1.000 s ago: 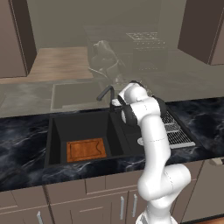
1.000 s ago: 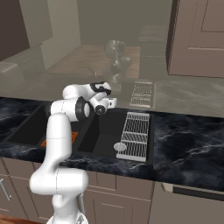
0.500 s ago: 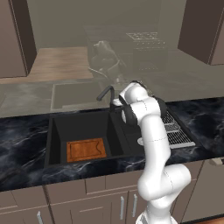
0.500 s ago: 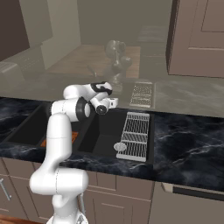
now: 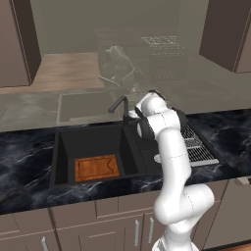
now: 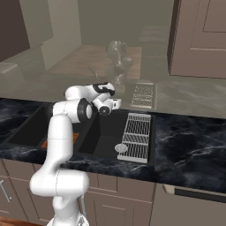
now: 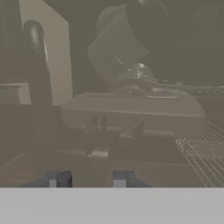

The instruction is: Turn on the sink faucet with hot water and rinse the cutting board for ten seconds, then turn off the faucet. Push the cutting board to reach the water if necessary.

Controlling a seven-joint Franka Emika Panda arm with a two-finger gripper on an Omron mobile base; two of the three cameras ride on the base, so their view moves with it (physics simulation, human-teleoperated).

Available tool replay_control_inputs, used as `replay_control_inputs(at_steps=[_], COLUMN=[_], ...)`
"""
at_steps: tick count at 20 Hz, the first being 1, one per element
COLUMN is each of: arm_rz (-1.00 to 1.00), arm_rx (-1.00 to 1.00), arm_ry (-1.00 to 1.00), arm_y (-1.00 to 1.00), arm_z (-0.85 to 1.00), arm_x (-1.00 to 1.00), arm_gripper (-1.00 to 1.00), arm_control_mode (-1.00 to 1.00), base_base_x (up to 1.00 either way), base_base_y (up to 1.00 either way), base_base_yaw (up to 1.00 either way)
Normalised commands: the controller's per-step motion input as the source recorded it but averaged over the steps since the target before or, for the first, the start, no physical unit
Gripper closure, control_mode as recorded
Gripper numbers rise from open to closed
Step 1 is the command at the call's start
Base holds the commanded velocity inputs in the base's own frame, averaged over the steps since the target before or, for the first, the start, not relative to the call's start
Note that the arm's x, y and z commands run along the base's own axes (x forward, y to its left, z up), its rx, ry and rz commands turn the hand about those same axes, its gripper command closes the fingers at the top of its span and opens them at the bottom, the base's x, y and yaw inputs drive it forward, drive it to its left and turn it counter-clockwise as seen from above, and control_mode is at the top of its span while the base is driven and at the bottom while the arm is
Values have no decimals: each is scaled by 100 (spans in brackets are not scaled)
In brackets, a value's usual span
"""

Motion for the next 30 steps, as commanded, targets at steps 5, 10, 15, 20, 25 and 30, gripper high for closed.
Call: replay_control_inputs(at_steps=[5, 10, 15, 20, 25, 30], arm_rz=[0, 0, 0, 0, 0, 0], arm_rx=[0, 0, 0, 0, 0, 0], arm_ry=[0, 0, 0, 0, 0, 0], arm_y=[-57, -50, -47, -50, -47, -45], arm_z=[0, 0, 0, 0, 0, 0], arm_x=[-3, -5, -5, -10, -10, -7], arm_gripper=[100, 100, 100, 100, 100, 100], arm_control_mode=[-100, -100, -100, -100, -100, -100], base_base_x=[0, 0, 0, 0, 0, 0], base_base_y=[0, 0, 0, 0, 0, 0], base_base_yaw=[0, 0, 0, 0, 0, 0])
